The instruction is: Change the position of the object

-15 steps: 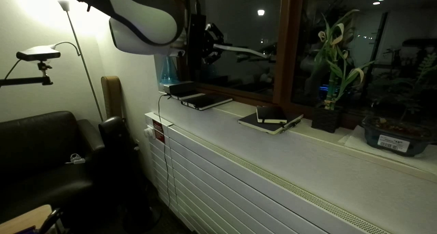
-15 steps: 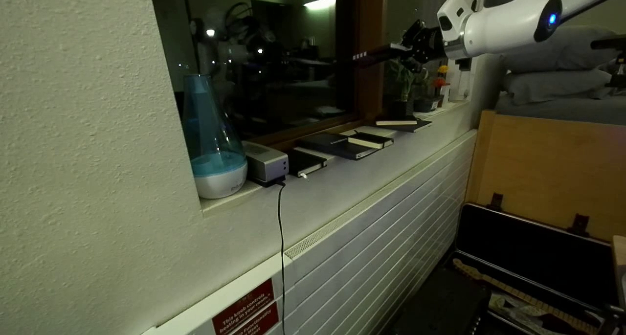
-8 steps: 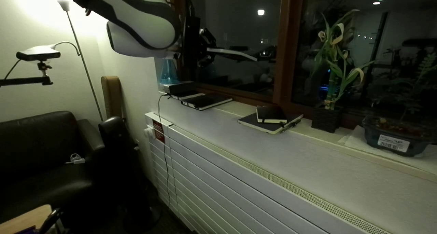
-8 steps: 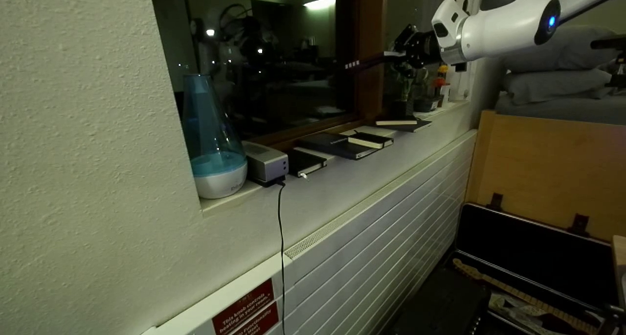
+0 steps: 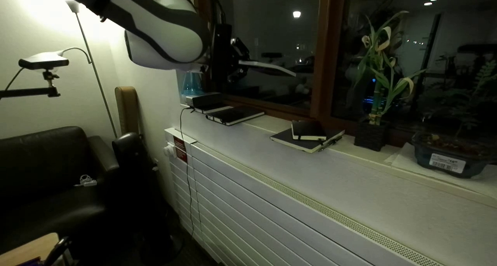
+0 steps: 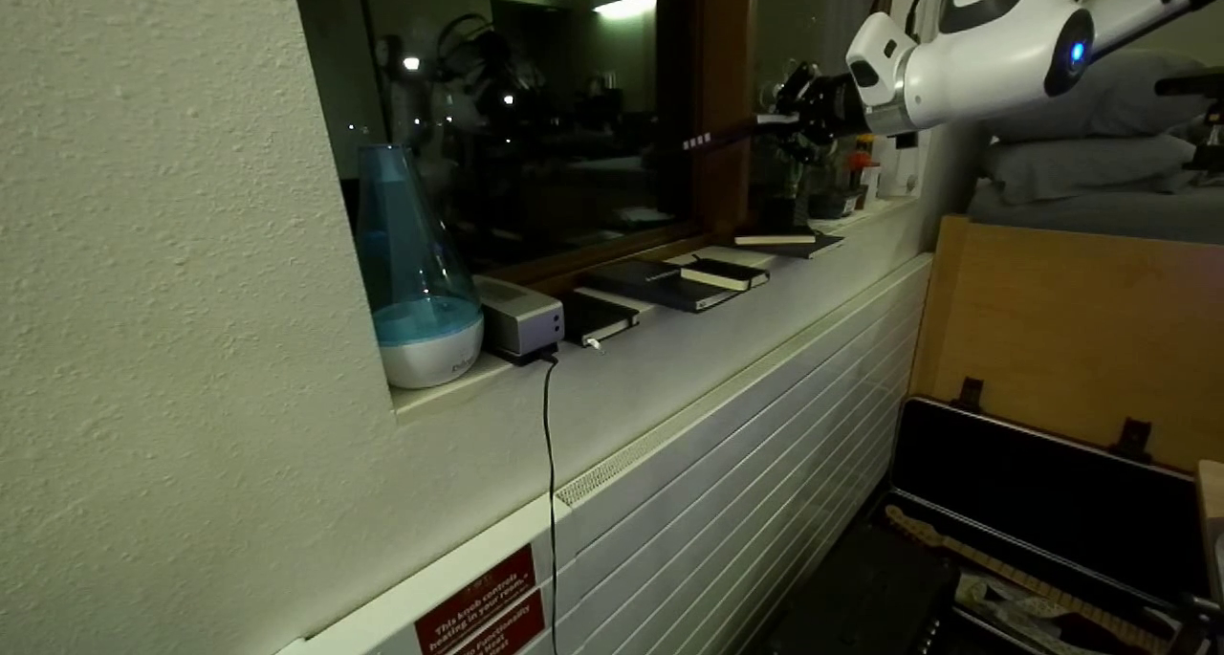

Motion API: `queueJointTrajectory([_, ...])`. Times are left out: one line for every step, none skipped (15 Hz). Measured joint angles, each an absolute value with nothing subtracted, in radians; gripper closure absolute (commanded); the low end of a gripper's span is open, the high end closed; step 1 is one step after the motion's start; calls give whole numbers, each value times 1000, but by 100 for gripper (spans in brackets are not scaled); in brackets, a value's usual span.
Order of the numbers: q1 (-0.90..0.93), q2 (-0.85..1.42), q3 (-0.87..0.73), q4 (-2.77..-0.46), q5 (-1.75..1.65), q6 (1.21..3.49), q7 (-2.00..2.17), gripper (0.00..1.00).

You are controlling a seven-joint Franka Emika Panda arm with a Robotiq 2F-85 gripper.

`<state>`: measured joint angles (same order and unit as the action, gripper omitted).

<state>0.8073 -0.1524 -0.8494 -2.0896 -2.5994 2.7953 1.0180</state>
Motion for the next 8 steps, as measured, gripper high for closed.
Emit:
queueJointTrajectory([829, -156, -876, -2091, -2599, 2795, 1014, 97])
queueJointTrajectory([852, -160, -902, -2093, -2599, 2795, 1005, 97])
queueJointTrajectory([878, -167, -928, -2097, -2599, 2793, 994, 97])
queueJointTrajectory([906, -177, -954, -2102, -2599, 2790, 979, 97])
queueJointTrajectory([936, -187, -980, -2108, -2599, 2786, 961, 97])
queueJointTrajectory([969, -200, -1008, -2115, -2599, 2779, 938, 97])
queueJointTrajectory([1005, -215, -1038, -2121, -2599, 2770, 912, 97])
queueJointTrajectory([1044, -233, -1069, -2129, -2599, 2756, 882, 97])
